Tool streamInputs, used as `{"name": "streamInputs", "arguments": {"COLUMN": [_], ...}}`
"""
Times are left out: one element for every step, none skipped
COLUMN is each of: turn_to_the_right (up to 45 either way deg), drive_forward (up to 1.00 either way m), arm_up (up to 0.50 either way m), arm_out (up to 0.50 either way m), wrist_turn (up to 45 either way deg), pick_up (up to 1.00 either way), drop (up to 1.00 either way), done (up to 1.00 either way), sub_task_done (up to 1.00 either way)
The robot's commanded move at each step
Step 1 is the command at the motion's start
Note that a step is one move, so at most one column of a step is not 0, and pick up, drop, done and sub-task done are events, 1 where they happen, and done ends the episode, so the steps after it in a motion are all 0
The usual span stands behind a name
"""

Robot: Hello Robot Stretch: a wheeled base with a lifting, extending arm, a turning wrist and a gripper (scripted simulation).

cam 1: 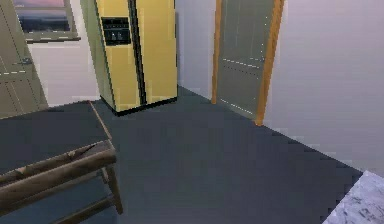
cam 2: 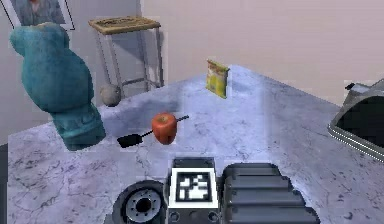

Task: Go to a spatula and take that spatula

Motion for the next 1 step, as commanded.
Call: {"name": "streamInputs", "arguments": {"turn_to_the_right": [0.0], "drive_forward": [0.00], "arm_up": [0.00], "arm_out": [0.34], "wrist_turn": [0.0], "pick_up": [0.00], "drop": [0.00], "done": [0.00], "sub_task_done": [0.00]}}
